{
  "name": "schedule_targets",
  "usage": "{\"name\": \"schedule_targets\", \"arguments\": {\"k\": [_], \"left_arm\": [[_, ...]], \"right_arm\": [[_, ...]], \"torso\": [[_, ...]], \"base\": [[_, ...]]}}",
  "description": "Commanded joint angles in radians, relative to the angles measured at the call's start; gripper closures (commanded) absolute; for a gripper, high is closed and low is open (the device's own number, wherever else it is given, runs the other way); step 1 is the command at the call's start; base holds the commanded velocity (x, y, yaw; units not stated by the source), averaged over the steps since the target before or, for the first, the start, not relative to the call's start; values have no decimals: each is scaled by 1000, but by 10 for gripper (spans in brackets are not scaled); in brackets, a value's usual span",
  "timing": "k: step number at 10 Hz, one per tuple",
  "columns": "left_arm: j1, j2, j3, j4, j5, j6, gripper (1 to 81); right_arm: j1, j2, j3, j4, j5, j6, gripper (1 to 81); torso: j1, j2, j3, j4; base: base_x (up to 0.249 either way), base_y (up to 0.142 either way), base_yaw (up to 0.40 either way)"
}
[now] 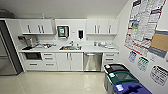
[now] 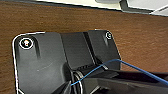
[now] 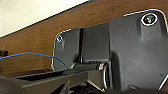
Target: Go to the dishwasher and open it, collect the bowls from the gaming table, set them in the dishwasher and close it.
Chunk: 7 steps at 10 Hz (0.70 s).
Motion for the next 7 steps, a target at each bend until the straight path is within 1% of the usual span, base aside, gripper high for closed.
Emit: {"name": "schedule_targets", "arguments": {"k": [1,7], "left_arm": [[-63,-14,15,-7,54,2,10],[-61,-12,15,-7,54,3,10]], "right_arm": [[49,-11,12,-17,-48,-6,10],[49,-9,12,-17,-48,-6,10]], "torso": [[0,0,0,0],[0,0,0,0]], "base": [[136,0,0],[136,0,0]]}}
